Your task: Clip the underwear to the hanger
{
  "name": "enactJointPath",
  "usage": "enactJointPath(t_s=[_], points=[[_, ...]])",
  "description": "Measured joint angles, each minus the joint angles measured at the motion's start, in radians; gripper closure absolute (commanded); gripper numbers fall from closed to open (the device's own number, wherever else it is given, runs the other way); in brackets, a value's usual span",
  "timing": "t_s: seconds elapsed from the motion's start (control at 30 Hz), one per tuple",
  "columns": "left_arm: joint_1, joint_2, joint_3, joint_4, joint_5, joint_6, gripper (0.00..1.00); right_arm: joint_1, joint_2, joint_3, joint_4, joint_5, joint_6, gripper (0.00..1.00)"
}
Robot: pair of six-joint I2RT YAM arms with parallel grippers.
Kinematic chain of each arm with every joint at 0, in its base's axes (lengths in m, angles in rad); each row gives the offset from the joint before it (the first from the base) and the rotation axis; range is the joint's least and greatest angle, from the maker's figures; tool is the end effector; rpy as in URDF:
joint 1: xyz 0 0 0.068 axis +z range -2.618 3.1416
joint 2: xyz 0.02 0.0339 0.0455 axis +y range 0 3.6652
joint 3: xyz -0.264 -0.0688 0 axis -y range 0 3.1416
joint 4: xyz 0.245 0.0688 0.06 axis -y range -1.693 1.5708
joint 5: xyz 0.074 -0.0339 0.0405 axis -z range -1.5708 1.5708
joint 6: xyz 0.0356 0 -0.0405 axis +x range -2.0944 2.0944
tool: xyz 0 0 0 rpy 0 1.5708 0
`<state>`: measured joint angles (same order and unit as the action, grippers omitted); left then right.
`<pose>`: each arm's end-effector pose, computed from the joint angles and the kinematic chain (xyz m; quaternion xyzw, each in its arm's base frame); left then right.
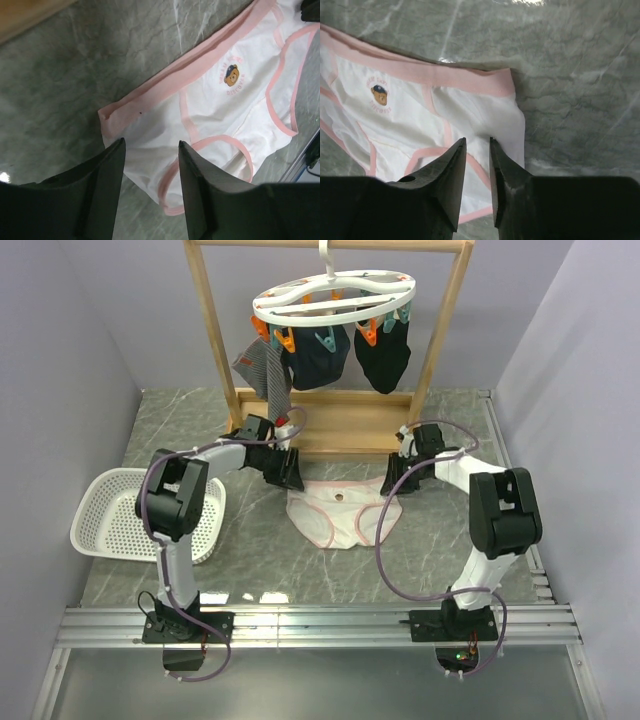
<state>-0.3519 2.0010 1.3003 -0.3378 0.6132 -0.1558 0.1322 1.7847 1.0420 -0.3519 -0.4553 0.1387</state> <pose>0.3763 -0.1600 0.1525 0.1690 0.9076 -0.3448 0.1696 0.3406 0.0611 0.1558 -0.0502 0.9469 0.2483 0.1980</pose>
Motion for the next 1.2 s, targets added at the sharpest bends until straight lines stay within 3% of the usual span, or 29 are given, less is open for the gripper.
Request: enactJointPath(t_s=[0.03,0.07,0.17,0.4,0.57,0.63,0.7,0.77,0.97,1.03,1.2], points=[[0.007,-0.007,-0.004,0.001,0.010,0.016,0.36,0.000,-0.006,0.004,0.000,-0.001,0.000,0.57],[0.013,-0.023,-0.013,0.003,0.020,0.032,0.15,0.000,-0.021,0.004,0.000,-0.002,0.001,0.51],[0.026,-0.157,-0.095,0.011,0.053,0.074,0.01,0.000,-0.120,0.003,-0.009,0.003,-0.007,0.37],[0.026,-0.677,-0.225,0.045,0.072,0.115,0.01,0.000,-0.591,0.000,0.065,0.031,-0.073,0.26],[0.032,-0.952,-0.290,0.093,-0.007,0.071,0.01,0.000,-0.747,0.000,0.130,0.051,-0.092,0.12],[0.032,-1.023,-0.299,0.131,-0.070,0.026,0.01,0.000,-0.764,0.000,0.154,0.063,-0.087,0.00],[0.032,-1.072,-0.305,0.177,-0.150,-0.029,0.01,0.000,-0.762,0.000,0.179,0.090,-0.070,0.00],[0.033,-1.085,-0.301,0.215,-0.216,-0.073,0.01,0.000,-0.749,0.003,0.187,0.107,-0.058,0.04],[0.041,-0.978,-0.175,0.243,-0.312,-0.102,0.01,0.033,-0.683,0.084,0.189,0.046,-0.070,0.00],[0.067,-0.910,-0.095,0.254,-0.297,-0.103,0.01,0.102,-0.680,0.106,0.198,0.060,-0.097,0.00],[0.231,-0.755,0.057,0.337,-0.160,-0.185,0.16,0.276,-0.659,0.139,0.218,0.069,-0.163,0.00]])
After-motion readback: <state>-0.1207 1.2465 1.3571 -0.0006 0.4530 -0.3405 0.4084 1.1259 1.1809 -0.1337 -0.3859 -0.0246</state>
